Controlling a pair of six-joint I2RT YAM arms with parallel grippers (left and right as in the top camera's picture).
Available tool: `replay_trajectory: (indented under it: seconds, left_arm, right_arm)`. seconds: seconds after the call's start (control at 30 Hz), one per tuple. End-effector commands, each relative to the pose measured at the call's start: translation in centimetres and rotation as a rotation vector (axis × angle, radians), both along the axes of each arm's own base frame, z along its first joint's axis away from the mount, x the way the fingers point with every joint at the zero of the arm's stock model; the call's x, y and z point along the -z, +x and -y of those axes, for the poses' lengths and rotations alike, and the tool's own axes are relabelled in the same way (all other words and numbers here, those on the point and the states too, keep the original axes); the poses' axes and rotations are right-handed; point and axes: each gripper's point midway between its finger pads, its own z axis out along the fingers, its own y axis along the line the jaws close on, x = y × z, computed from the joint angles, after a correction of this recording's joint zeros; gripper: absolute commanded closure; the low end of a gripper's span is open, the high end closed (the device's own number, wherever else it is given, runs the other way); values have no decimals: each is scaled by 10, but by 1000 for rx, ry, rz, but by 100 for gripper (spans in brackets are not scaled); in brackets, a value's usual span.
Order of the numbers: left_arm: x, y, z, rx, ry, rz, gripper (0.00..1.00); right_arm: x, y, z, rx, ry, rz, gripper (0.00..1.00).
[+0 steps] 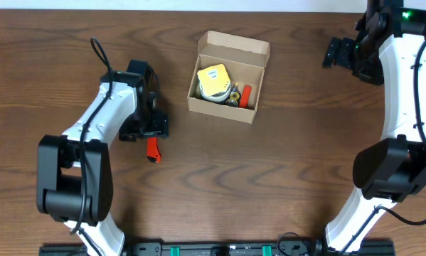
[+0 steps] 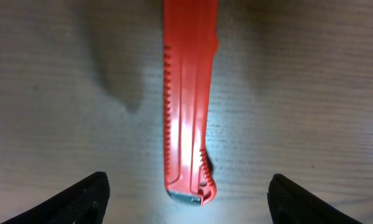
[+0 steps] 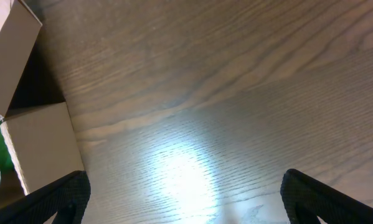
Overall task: Pack container
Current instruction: 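Grasp the long red utility knife with the left gripper and lift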
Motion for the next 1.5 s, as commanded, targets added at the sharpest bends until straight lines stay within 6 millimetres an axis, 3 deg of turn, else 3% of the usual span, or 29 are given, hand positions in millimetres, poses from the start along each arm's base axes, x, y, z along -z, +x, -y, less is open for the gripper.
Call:
replay_trajectory:
  seconds: [0.0, 0.53, 0.63, 0.77, 0.93, 1.13, 1.2, 1.47]
  left_arm:
    - [10, -3, 4, 44, -30, -28, 18]
    - [53, -5, 1, 47, -13, -116, 20]
    - [54, -5, 1, 46, -13, -118, 28]
    - [55, -4, 1, 46, -13, -114, 55]
    - [55, -4, 1, 43, -13, -111, 59]
    - [55, -3, 1, 39, -13, -110, 89]
    - [55, -3, 1, 29, -11, -111, 94]
    - [52, -6, 1, 8, -6, -128, 94]
  right_arm:
    - [3, 1, 0, 13, 4, -4, 1]
    - [3, 1, 0, 13, 4, -4, 1]
    - [3, 1, 0, 13, 4, -2, 1]
    - [3, 1, 0, 13, 3, -2, 1]
    - [2, 2, 0, 13, 3, 2, 1]
    - [2, 2, 0, 13, 3, 3, 1]
    - [2, 2, 0, 13, 3, 3, 1]
    - [2, 2, 0, 13, 3, 3, 1]
